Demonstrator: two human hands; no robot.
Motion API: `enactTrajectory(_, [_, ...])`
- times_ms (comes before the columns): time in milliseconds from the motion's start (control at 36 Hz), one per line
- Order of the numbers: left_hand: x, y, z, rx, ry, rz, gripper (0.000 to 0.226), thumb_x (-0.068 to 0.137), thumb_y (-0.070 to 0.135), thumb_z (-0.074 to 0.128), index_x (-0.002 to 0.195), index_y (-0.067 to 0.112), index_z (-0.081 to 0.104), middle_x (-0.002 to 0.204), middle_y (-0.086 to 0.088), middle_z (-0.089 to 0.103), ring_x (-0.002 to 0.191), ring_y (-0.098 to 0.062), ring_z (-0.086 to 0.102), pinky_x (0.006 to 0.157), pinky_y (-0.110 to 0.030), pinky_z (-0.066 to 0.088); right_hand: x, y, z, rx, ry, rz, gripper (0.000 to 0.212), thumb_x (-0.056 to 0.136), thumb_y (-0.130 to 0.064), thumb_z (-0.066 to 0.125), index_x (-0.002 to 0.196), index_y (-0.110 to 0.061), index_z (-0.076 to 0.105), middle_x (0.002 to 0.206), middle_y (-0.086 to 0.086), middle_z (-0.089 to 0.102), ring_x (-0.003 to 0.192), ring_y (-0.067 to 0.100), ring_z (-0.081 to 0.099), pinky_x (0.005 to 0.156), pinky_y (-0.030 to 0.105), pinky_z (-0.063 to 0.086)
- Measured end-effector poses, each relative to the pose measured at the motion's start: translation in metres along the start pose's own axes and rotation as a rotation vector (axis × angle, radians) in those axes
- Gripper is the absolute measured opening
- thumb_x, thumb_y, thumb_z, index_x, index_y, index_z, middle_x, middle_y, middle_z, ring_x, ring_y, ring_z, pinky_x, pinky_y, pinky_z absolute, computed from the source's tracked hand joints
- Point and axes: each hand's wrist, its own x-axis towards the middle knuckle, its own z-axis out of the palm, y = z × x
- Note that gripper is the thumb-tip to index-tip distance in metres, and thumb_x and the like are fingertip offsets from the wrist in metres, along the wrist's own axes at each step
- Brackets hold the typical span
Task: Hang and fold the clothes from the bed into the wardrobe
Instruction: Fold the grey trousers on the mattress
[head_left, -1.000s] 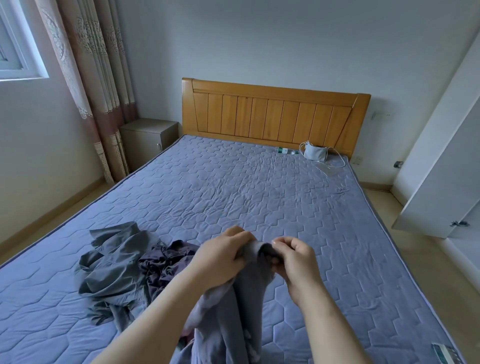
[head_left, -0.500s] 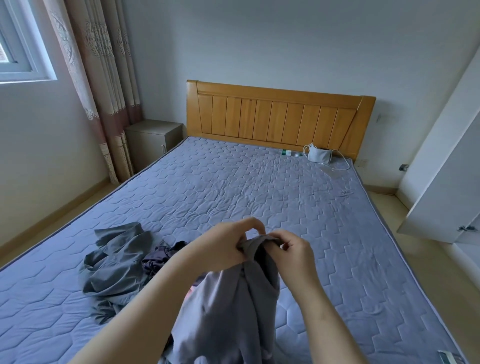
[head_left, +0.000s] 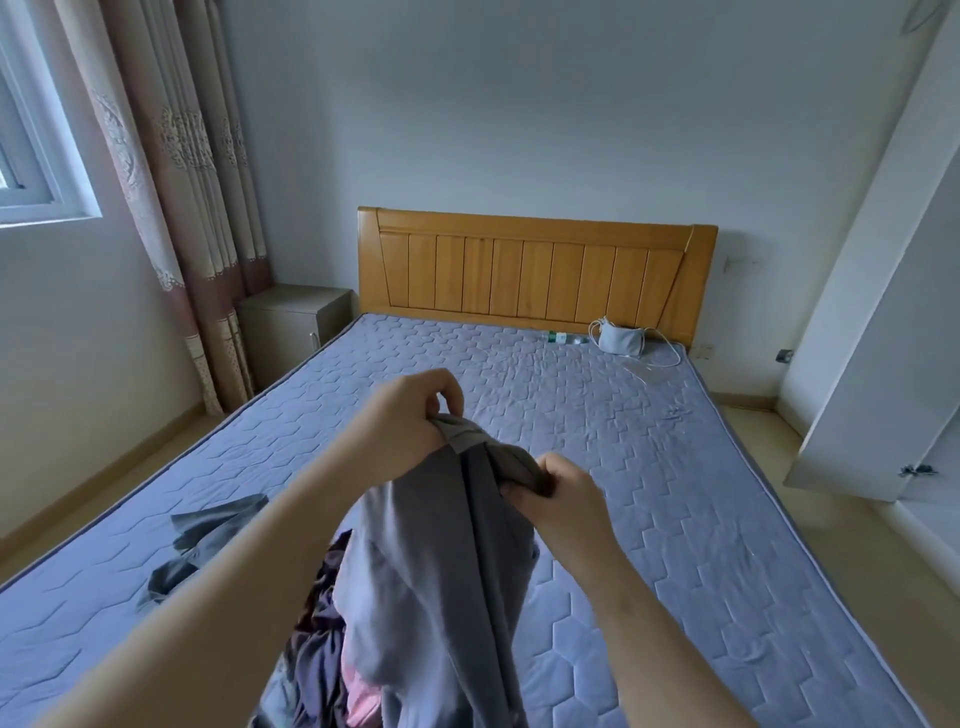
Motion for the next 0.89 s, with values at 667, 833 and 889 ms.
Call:
enactTrajectory(667, [0.104, 0.082, -0.117, 0.124, 0.181, 0.087, 0.006, 0.081, 0.013, 0.068, 0.076, 0.014, 0.065, 0.069, 0.003, 0.055, 0.071, -0.012, 0.048, 0.058, -0.013, 0.034, 0.094, -0.115, -0.066, -0.468, 0.339, -0.335, 0.042, 0.094, -0.043, 0.041, 0.057, -0.025, 0.032, 0.057, -0.011, 0.038, 0.075, 0.017, 0.046, 0.066, 0.027, 0.028])
enactTrajectory(833, [0.117, 0.106, -0.141, 0.003, 0.328, 0.117, 0.010, 0.084, 0.009, 0.064, 0.076, 0.015, 0.064, 0.066, 0.002, 0.051, 0.069, -0.014, 0.046, 0.059, -0.017, 0.035, 0.099, -0.121, -0.092, -0.635, 0.304, -0.256, 0.023, 0.094, -0.039, 0.042, 0.083, -0.023, 0.055, 0.074, -0.007, 0.052, 0.090, 0.020, 0.054, 0.074, 0.028, 0.033])
enactTrajectory(889, [0.123, 0.105, -0.150, -0.062, 0.421, 0.095, 0.019, 0.083, 0.011, 0.064, 0.068, 0.022, 0.061, 0.071, -0.002, 0.056, 0.076, -0.020, 0.051, 0.069, -0.026, 0.039, 0.105, -0.114, -0.100, -0.653, 0.191, -0.142, 0.021, 0.093, -0.030, 0.046, 0.095, -0.016, 0.061, 0.081, -0.002, 0.057, 0.086, 0.021, 0.058, 0.072, 0.027, 0.039])
